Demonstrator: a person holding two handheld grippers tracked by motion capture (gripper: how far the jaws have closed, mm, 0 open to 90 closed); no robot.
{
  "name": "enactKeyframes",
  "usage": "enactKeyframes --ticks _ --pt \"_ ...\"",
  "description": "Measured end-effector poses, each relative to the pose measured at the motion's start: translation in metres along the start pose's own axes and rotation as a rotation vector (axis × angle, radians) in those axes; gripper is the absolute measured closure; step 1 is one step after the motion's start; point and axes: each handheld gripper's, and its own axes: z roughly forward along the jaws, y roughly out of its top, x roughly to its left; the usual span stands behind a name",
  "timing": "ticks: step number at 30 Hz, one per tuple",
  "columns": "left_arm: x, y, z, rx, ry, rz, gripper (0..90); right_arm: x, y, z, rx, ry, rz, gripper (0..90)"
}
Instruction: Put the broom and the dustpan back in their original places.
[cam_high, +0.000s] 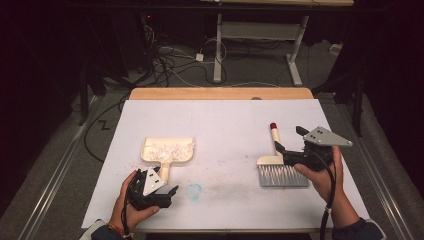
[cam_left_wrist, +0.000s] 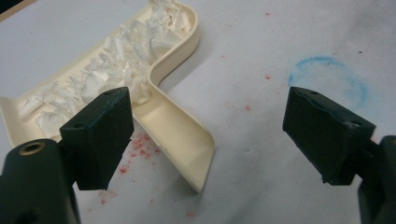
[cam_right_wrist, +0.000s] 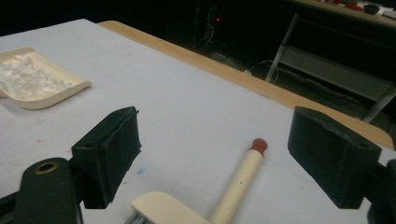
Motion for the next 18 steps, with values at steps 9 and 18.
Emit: enactKeyframes --ticks 9,18 --pt "0.002 0.000 -0.002 0.000 0.008 0.004 15.9 0.005 -0.003 -0.015 -0.006 -0.010 -0.035 18.0" --pt "0.000 0.001 -0.001 0.011 0.001 0.015 15.9 0.008 -0.007 -0.026 -0.002 -0.020 -0.071 18.1"
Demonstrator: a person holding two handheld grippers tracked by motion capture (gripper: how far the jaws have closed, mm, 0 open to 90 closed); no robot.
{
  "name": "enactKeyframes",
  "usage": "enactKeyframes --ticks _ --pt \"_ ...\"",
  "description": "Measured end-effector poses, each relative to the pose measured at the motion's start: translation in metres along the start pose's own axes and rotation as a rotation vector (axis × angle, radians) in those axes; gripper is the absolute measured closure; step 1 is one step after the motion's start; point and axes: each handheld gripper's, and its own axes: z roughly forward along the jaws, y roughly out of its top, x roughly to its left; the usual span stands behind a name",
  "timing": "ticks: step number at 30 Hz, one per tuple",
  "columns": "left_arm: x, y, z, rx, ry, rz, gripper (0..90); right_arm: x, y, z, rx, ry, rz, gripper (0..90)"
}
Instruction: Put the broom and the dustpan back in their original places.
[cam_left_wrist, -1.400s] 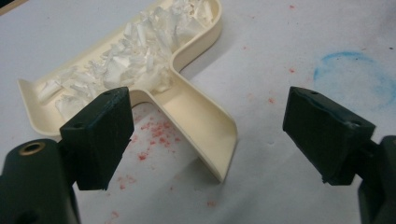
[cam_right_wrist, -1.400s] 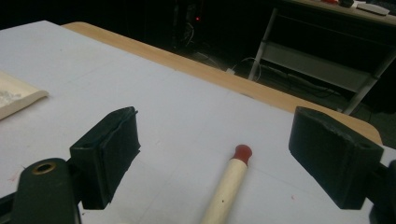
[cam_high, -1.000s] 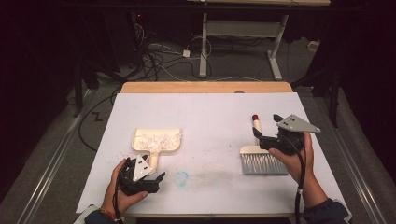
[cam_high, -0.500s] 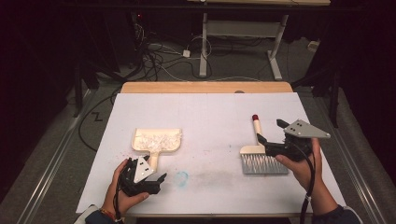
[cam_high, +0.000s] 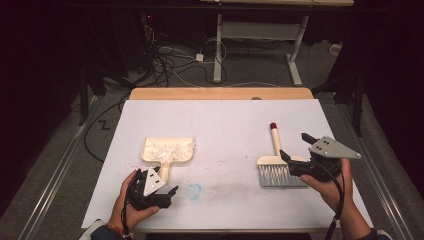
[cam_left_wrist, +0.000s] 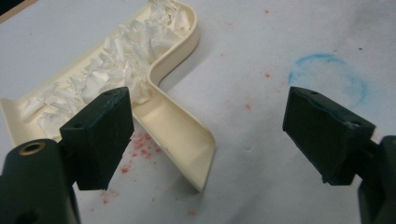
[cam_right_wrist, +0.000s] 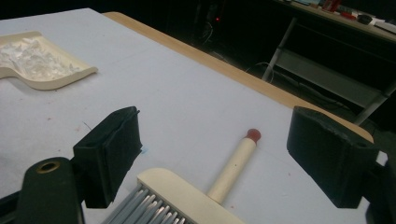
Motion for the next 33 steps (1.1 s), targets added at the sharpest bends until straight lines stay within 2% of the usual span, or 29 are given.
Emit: enactKeyframes --ticks 8,18,25,26,33 --pt "0.001 0.000 -0.001 -0.003 -0.002 -0.002 15.9 0.003 -0.004 -0.010 0.000 0.023 -0.016 18.1" --pt "0.000 0.000 -0.001 -0.007 -0.004 0.001 15.9 0.006 -0.014 -0.017 0.016 0.016 -0.056 18.1" --pt "-0.001 0.000 -0.001 0.002 -0.011 -0.007 15.9 0.005 -0.022 -0.021 0.018 0.008 -0.063 18.1" --pt "0.000 0.001 -0.001 -0.002 -0.005 0.005 15.9 0.005 -0.023 -0.022 0.018 0.006 -0.063 18.1" --pt "-0.001 0.000 0.000 -0.001 -0.009 0.008 15.9 0.003 -0.034 -0.024 0.022 0.004 -0.062 18.0"
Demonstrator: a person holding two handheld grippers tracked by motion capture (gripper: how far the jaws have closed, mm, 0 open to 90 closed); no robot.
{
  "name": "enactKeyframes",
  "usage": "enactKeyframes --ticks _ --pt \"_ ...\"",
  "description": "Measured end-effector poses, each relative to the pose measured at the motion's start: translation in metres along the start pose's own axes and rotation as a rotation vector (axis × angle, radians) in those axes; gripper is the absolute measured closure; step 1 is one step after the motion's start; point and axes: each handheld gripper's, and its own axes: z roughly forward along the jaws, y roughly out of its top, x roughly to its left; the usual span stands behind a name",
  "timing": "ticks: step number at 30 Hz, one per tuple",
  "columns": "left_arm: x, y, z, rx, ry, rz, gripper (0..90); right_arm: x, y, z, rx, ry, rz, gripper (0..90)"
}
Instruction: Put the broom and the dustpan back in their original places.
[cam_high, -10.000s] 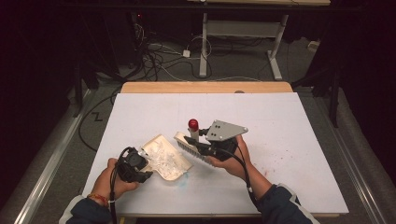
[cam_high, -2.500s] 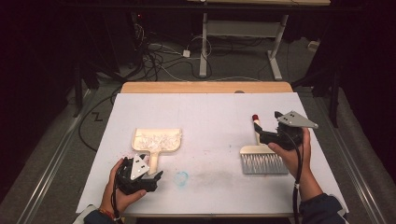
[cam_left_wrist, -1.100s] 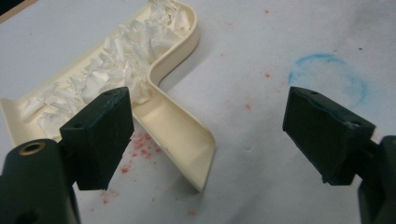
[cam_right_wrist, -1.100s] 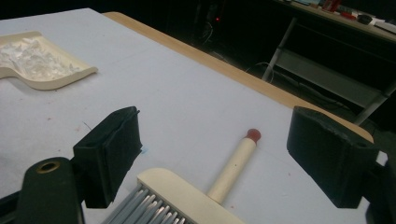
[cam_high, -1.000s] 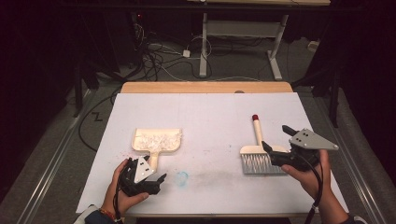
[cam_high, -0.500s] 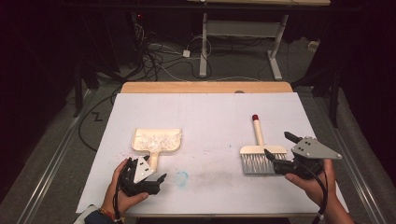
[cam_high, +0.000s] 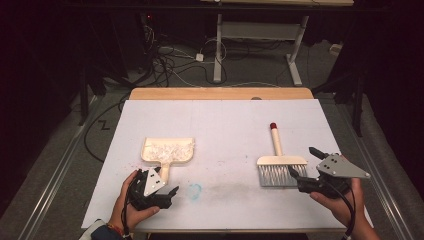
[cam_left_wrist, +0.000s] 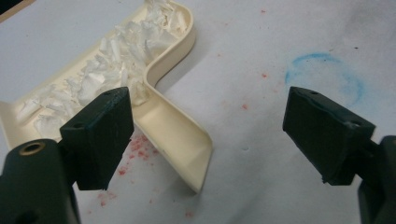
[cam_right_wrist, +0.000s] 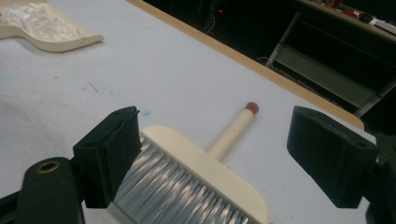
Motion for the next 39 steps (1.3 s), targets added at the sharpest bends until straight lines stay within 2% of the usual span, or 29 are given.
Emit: enactKeyframes --ticks 6,8,9,14,17,25,27,31,39 --pt "-0.001 -0.001 0.001 0.006 -0.007 -0.010 15.9 -0.001 -0.012 -0.003 -0.006 -0.001 0.005 18.0" --pt "-0.001 0.000 0.001 0.005 -0.006 0.007 15.9 0.000 -0.016 -0.004 -0.005 -0.005 -0.009 18.0" --pt "-0.002 0.000 0.002 0.013 -0.010 -0.002 15.9 0.001 -0.019 -0.004 -0.004 -0.008 -0.014 17.8" --pt "-0.004 0.001 0.002 0.013 -0.013 0.009 15.9 0.004 -0.032 -0.007 -0.022 -0.002 -0.007 17.5" --pt "-0.005 0.001 0.002 0.011 -0.013 0.011 15.9 0.008 -0.039 -0.008 -0.011 -0.012 -0.025 17.2" --pt "-0.008 0.001 0.004 0.010 -0.025 0.022 15.9 0.013 -0.056 -0.007 0.020 -0.019 0.002 17.2" --pt "-0.009 0.002 0.003 0.008 -0.024 0.030 15.9 0.015 -0.058 -0.007 0.026 -0.017 -0.015 17.1" --pt "-0.011 0.001 0.002 0.010 -0.023 0.044 15.9 0.017 -0.056 -0.006 0.021 -0.015 -0.009 17.1" --pt "-0.010 0.001 0.001 0.006 -0.022 0.046 15.9 0.018 -0.054 -0.009 0.014 -0.024 -0.012 17.1"
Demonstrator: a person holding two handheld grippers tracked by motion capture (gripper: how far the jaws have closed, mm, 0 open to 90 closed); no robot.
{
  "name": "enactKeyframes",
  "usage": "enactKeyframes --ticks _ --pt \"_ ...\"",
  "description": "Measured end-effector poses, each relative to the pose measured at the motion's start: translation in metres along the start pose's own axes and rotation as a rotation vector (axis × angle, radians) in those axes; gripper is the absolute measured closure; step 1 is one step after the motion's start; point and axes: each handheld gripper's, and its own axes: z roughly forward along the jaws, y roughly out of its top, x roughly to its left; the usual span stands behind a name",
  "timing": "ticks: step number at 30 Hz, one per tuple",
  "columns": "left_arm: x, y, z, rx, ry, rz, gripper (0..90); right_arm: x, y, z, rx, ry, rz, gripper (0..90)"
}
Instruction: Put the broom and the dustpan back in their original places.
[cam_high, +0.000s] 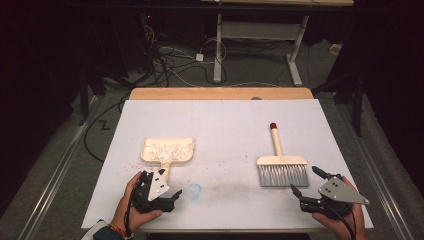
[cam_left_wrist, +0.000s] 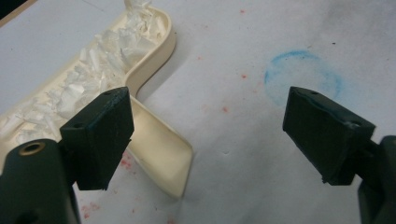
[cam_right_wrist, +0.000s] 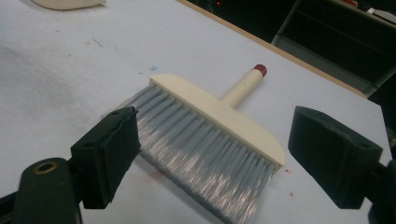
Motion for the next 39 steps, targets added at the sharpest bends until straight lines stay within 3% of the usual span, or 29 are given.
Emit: enactKeyframes --ticks 39 --pt "0.0007 0.0033 0.0051 0.006 0.001 -0.008 15.9 -0.0021 0.0003 0.0003 0.009 0.000 -0.002 17.4"
